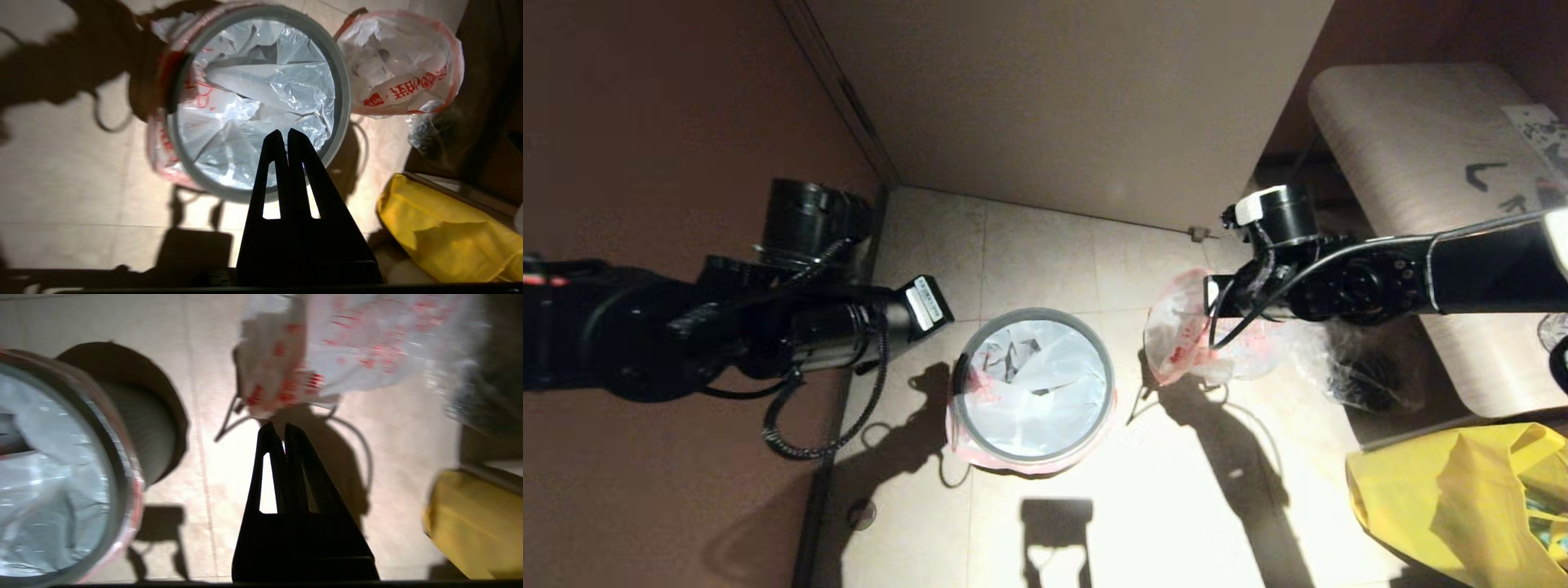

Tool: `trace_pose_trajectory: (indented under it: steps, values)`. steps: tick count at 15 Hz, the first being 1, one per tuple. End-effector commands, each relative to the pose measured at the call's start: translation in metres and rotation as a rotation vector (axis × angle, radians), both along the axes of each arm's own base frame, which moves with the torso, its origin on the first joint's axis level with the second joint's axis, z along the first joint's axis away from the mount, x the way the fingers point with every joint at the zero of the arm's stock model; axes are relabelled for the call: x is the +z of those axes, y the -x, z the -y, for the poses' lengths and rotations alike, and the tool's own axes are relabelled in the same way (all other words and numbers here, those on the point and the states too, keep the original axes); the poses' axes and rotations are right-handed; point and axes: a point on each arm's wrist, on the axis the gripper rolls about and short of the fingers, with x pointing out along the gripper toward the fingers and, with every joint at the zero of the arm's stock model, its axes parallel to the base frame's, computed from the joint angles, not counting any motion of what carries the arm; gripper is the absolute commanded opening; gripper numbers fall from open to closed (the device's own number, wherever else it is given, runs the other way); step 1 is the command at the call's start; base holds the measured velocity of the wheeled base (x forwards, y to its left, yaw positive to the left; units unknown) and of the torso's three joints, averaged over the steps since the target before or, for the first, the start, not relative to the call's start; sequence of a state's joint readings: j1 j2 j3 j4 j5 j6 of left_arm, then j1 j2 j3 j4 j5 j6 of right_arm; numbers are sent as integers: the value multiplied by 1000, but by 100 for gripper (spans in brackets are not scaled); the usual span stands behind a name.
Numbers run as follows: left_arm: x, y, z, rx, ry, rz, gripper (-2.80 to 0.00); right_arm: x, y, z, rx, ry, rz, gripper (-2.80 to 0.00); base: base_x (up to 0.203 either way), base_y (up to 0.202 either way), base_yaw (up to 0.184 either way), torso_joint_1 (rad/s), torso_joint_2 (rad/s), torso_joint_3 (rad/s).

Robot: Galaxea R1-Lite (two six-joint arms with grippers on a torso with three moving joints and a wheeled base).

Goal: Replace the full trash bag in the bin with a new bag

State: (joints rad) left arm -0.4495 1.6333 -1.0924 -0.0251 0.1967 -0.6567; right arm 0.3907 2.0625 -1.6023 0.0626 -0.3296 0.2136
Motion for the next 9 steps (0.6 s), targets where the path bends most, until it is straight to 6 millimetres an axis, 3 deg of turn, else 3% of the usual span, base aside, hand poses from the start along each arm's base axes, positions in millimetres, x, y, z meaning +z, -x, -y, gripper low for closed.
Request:
trace_pose_trajectory:
  steps: [1,4,9]
  values:
    - [37,46,-11,35,-1,95,-280,27,29,18,-30,-8,37,-280,0,0,0,0,0,0]
    - [41,97,-33,61,-76,140,-280,42,76,39,-61,4,45,-280,0,0,0,0,0,0]
    - [11,176,-75,7,-247,187,-280,67,166,76,-82,-15,122,-280,0,0,0,0,0,0]
